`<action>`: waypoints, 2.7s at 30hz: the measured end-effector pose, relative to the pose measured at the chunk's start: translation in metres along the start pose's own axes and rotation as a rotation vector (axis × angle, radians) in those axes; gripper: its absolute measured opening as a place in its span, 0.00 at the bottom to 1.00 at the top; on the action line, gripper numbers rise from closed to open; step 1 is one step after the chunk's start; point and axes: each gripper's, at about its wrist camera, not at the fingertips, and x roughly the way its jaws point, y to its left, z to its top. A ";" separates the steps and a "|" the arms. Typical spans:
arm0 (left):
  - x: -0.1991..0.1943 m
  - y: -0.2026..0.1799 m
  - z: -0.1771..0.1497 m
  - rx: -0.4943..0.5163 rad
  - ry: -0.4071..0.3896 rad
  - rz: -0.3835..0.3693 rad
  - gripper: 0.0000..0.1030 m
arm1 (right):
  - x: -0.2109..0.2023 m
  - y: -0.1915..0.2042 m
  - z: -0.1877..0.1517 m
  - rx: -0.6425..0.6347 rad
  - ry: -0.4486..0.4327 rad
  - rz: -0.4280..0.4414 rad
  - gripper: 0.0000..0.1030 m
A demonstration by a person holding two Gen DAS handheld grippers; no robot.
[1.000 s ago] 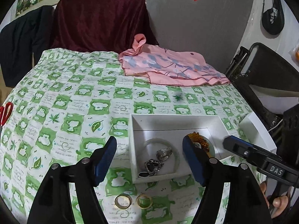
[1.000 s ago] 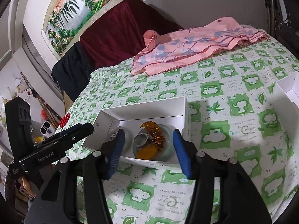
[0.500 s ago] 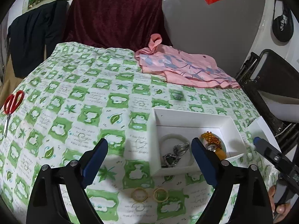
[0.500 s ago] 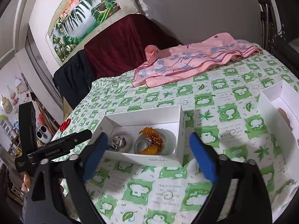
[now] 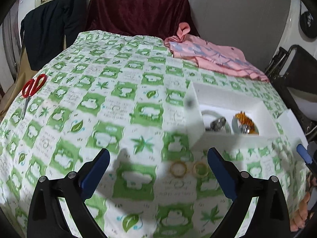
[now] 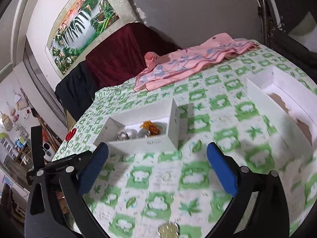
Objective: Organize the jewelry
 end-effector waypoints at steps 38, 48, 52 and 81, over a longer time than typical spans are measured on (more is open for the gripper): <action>0.003 -0.022 -0.043 0.148 0.111 0.073 0.95 | -0.025 0.029 -0.097 -0.290 0.259 -0.247 0.54; 0.002 -0.022 -0.043 0.149 0.109 0.065 0.95 | -0.008 0.044 -0.092 -0.368 0.270 -0.267 0.21; 0.001 -0.020 -0.041 0.141 0.109 0.046 0.95 | 0.011 0.037 -0.070 -0.292 0.263 -0.203 0.21; -0.017 -0.004 -0.028 0.090 0.047 -0.110 0.75 | 0.018 0.004 -0.053 -0.087 0.253 -0.044 0.21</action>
